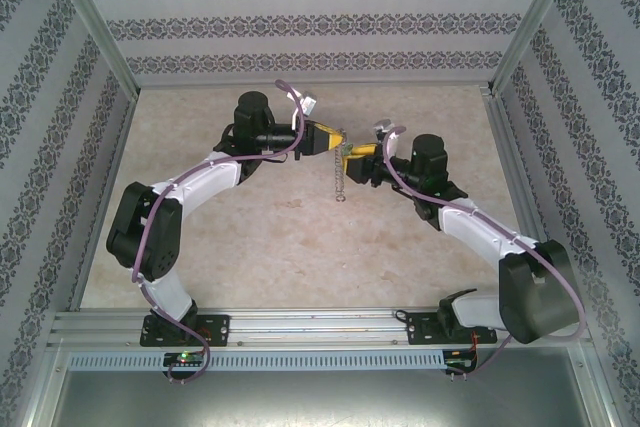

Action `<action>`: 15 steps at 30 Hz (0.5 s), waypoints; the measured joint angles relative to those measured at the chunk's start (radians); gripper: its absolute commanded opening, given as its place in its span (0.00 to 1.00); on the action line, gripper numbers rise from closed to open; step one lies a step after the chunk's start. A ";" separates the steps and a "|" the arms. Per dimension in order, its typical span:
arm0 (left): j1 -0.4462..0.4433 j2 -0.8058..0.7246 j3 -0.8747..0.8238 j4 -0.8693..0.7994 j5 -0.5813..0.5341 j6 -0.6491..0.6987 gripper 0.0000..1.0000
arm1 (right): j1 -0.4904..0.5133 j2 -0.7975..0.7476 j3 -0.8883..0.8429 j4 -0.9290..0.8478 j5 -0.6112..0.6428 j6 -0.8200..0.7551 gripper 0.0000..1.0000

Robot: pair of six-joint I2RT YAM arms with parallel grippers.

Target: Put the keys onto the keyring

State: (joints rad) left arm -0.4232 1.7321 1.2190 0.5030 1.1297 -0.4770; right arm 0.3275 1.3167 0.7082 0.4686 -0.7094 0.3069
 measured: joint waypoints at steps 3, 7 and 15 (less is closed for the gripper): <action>-0.003 0.000 0.000 0.000 0.008 -0.003 0.00 | 0.004 0.003 0.008 0.000 -0.007 0.000 0.52; -0.003 0.000 0.000 0.005 0.022 -0.010 0.00 | 0.005 0.003 0.019 0.001 -0.017 -0.005 0.47; -0.003 0.000 0.000 0.008 0.021 -0.022 0.00 | 0.004 0.002 0.021 -0.003 -0.041 -0.026 0.18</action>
State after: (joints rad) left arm -0.4267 1.7321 1.2190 0.5106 1.1511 -0.4992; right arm 0.3317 1.3190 0.7288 0.4656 -0.7502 0.2810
